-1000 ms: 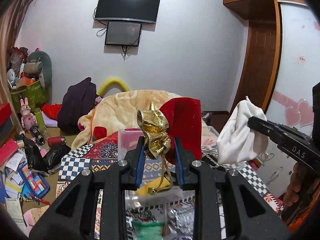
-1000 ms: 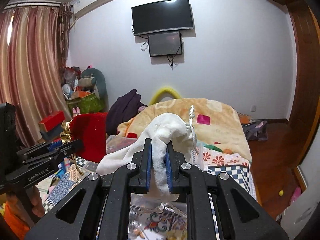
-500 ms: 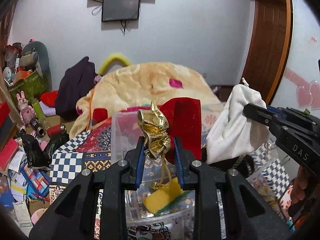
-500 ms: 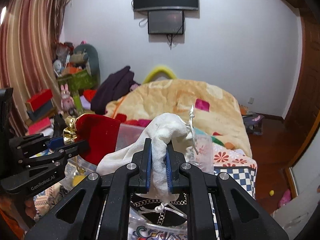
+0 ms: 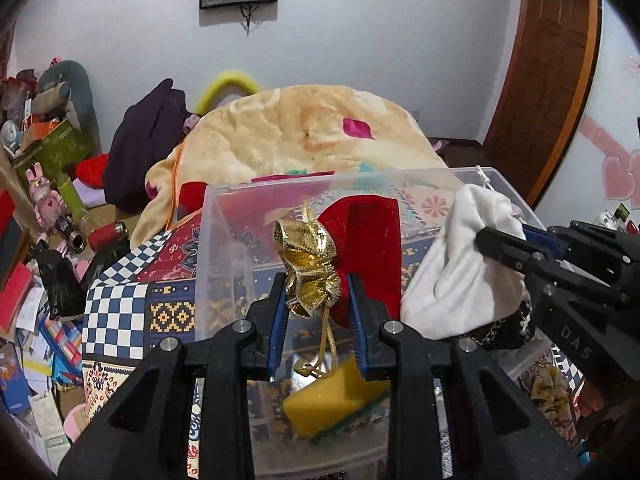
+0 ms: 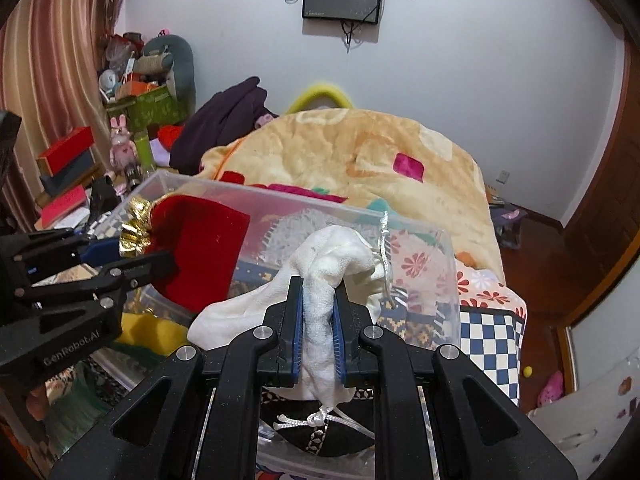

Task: Organize soft objects
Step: 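Carry the pouch and white cloth over the box and open both tools, then grasp the green knit mesh item with the left tool while the right tool grasps the floral scrunchie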

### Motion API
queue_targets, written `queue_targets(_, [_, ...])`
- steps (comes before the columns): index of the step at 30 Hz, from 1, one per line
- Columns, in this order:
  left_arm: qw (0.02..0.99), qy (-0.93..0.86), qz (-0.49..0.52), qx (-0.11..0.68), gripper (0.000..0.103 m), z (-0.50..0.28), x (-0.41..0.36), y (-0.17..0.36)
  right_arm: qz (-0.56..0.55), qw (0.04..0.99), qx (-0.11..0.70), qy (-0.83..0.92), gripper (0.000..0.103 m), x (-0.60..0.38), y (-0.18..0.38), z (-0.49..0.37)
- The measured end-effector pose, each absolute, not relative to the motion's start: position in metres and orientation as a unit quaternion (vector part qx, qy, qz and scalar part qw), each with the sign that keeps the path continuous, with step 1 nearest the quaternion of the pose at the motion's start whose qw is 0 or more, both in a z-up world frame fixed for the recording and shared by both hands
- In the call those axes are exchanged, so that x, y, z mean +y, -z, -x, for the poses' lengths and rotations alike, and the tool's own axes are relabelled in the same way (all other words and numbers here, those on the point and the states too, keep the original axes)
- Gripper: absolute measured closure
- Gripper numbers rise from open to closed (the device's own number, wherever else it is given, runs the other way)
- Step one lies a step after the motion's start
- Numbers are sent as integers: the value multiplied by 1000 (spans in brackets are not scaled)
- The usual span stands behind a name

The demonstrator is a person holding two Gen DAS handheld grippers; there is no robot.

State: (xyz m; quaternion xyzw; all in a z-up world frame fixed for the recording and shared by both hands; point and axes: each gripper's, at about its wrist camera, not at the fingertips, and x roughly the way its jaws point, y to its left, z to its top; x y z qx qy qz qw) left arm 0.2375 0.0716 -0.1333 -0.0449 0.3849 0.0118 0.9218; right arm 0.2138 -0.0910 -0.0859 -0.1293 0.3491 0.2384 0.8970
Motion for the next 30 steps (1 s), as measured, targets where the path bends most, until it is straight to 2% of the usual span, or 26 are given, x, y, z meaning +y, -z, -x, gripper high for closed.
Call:
queue_targets(5, [920,-12,54,387,65,-237,73,130,135,892,357,-241,84,-93,88,-215])
queue_targets(10, [926,-17,51,373,55,-228,72,122,121,896,350,-245,63,-101,82,-208])
queue_targets(17, [941,-9,52,336,53,-203,69,95,103,907,322,-251,58,-115,63,-195])
queue_targets(26, [962,3,46,267,34,-151,61,54,73,924,275,-256,39,-143,38,-164])
queue_targets(30, [967,2,38,252,21,-132,57,50,61,925,269,-261,25,-153,39,-150])
